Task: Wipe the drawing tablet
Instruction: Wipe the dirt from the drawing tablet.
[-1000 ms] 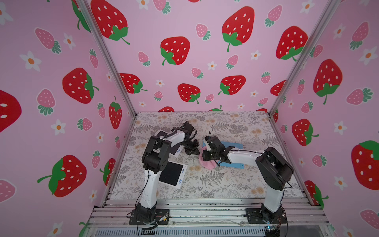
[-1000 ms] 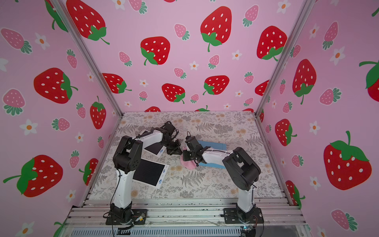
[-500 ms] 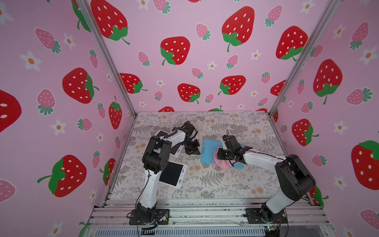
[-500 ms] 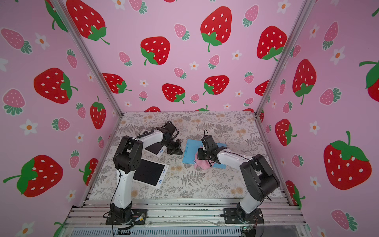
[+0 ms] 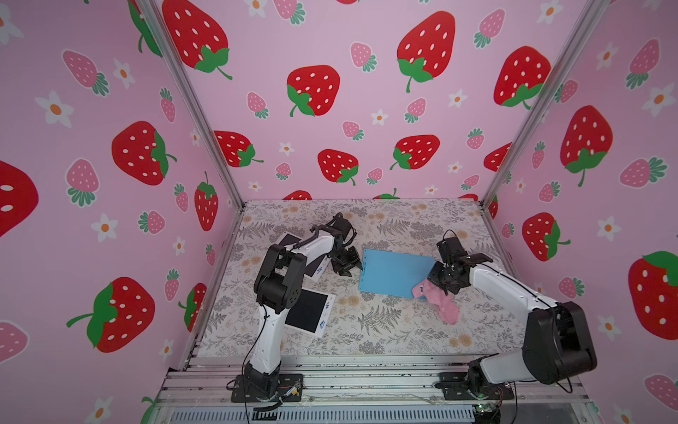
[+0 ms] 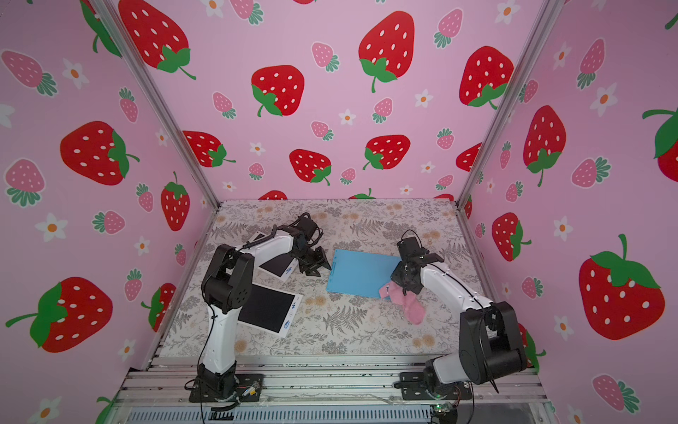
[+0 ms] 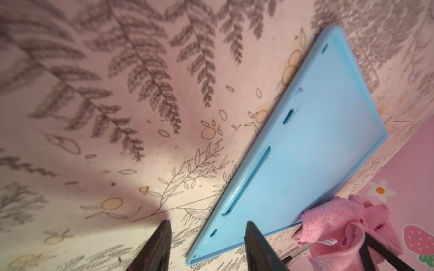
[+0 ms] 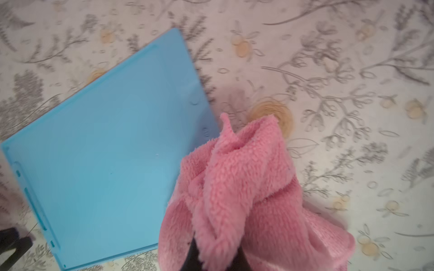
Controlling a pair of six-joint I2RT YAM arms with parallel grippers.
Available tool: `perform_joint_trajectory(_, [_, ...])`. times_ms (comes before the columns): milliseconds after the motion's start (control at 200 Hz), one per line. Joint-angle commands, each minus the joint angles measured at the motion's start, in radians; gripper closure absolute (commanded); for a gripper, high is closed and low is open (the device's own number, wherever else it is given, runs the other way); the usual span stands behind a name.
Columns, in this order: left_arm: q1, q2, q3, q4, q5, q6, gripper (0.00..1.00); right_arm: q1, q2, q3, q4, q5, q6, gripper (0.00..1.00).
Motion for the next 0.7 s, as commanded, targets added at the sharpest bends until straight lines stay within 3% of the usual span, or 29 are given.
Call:
perform_joint_trajectory(0, [-0.027,-0.042,0.007,-0.041,0.005,0.014,0.48,-0.076,0.012,-0.001,-0.17,0.023,0.082,1.0])
perform_joint_trajectory(170, [-0.118,-0.056,0.015,-0.106,0.005,0.128,0.52,-0.104,-0.014,-0.005,-0.131,-0.047,0.018,1.0])
perform_joint_trajectory(320, [-0.219,-0.054,-0.009,-0.132,0.018,0.198,0.61,-0.054,0.004,0.004,-0.119,-0.103,-0.036,1.0])
perform_joint_trajectory(470, [-0.287,-0.036,-0.012,-0.112,0.033,0.173,0.66,-0.005,0.027,0.009,-0.159,-0.082,-0.024,1.0])
perform_joint_trajectory(580, [-0.305,-0.016,-0.014,-0.077,0.039,0.134,0.68,-0.039,0.022,-0.024,-0.168,-0.036,-0.012,1.0])
perform_joint_trajectory(695, [-0.305,-0.015,-0.023,-0.062,0.01,0.105,0.7,-0.059,0.017,-0.001,-0.084,-0.089,-0.09,1.0])
